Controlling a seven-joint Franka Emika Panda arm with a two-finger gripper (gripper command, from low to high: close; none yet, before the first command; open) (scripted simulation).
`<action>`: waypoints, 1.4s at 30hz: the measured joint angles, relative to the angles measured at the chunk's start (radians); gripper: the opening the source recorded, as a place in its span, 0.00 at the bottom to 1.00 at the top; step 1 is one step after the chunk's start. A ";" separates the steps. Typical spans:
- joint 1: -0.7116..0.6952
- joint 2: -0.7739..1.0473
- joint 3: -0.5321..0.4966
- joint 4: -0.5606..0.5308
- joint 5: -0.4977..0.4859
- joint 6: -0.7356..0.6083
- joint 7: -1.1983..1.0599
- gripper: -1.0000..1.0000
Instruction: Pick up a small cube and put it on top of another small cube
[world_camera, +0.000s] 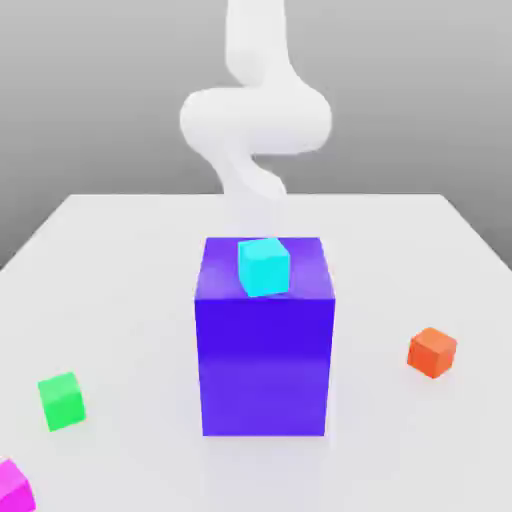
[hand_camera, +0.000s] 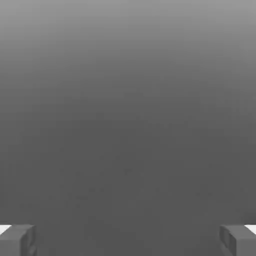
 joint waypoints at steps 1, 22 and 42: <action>-0.007 0.039 -0.009 0.005 0.002 0.009 0.004 0.50; -0.167 0.805 -0.182 0.096 0.123 0.183 0.040 0.50; -0.309 1.314 -0.168 0.176 0.246 0.377 0.009 0.00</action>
